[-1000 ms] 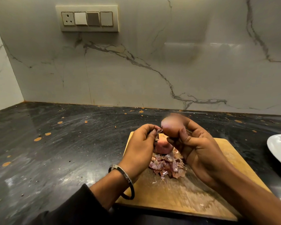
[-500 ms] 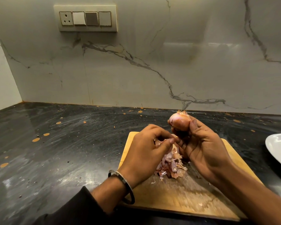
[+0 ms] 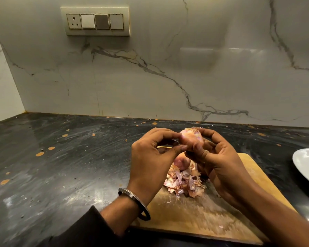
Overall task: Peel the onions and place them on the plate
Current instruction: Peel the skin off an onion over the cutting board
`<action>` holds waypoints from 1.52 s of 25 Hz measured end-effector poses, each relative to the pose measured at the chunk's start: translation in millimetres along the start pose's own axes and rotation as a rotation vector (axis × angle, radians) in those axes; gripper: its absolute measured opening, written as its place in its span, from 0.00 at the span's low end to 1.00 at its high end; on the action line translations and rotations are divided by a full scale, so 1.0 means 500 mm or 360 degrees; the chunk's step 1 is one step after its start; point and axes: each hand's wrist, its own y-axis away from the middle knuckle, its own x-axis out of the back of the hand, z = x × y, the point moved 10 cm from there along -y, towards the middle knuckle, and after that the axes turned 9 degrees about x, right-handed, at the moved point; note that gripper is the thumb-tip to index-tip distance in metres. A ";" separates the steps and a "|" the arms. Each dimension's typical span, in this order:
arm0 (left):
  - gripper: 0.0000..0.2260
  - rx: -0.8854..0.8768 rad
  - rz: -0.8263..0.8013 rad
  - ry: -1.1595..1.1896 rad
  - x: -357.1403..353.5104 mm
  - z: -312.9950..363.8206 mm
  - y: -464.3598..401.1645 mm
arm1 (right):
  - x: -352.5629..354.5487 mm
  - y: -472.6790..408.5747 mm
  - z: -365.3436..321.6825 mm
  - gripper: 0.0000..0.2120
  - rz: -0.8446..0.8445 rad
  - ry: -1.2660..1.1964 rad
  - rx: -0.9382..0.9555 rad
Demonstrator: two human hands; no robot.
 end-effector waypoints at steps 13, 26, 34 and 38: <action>0.12 -0.0103 -0.0107 -0.0096 -0.007 0.014 -0.006 | -0.004 -0.002 -0.035 0.29 -0.0199 0.0288 0.0102; 0.08 0.0118 -0.0330 -0.0102 -0.032 -0.026 -0.007 | -0.014 0.005 -0.049 0.26 -0.0361 0.0463 0.0162; 0.06 -0.0006 -0.0241 -0.0395 -0.040 -0.015 -0.001 | -0.018 0.010 -0.044 0.26 -0.0219 0.0522 0.0202; 0.03 0.0035 -0.0161 -0.0274 -0.026 -0.016 -0.001 | -0.016 0.011 -0.055 0.27 -0.0165 0.0686 0.0304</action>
